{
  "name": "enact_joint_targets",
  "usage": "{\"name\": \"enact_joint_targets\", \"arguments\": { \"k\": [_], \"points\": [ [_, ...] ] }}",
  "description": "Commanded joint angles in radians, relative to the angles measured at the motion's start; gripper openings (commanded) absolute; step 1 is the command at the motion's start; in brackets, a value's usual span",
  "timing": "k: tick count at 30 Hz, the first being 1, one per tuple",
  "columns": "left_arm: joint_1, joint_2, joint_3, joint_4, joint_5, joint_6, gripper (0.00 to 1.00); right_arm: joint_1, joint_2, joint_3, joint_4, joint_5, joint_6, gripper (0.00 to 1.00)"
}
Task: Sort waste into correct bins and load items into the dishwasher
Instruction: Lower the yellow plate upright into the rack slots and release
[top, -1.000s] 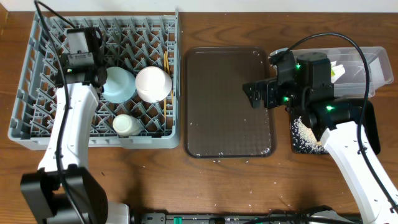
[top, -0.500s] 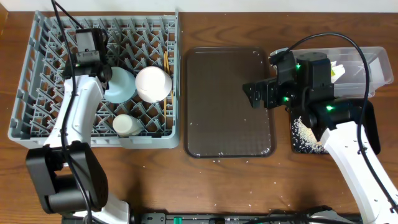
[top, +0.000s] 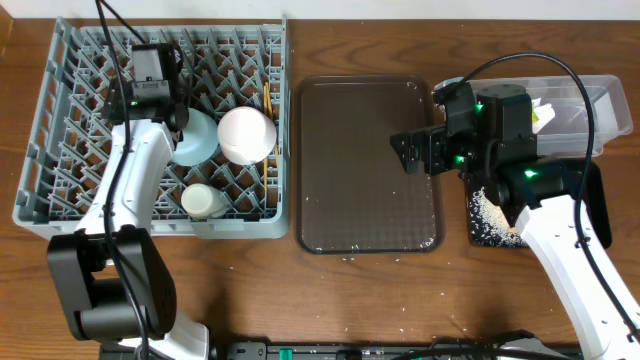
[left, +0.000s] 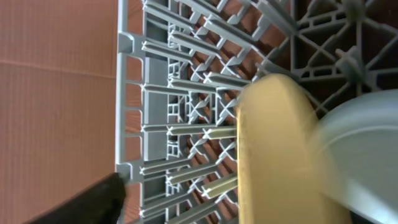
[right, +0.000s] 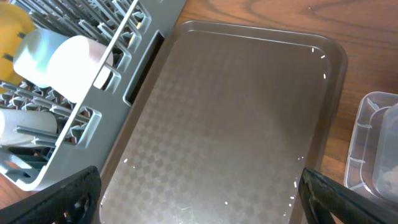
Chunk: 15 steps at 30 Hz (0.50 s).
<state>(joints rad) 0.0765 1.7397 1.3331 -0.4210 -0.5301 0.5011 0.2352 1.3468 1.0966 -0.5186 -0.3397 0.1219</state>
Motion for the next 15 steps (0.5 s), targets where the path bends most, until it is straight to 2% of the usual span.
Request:
{"name": "enact_joint_targets", "arguments": {
  "k": [1, 5, 15],
  "points": [
    [-0.006, 0.005, 0.011, 0.0, -0.012, -0.019, 0.86, 0.001, -0.013, 0.002, 0.0, 0.003, -0.003, 0.99],
    [-0.006, -0.03, 0.011, -0.003, 0.021, -0.074, 0.89, 0.001, -0.013, 0.002, 0.0, 0.003, -0.003, 0.99],
    [-0.014, -0.187, 0.011, -0.061, 0.337, -0.105, 0.91, 0.001, -0.013, 0.002, 0.0, 0.003, -0.004, 0.99]
  ]
}}
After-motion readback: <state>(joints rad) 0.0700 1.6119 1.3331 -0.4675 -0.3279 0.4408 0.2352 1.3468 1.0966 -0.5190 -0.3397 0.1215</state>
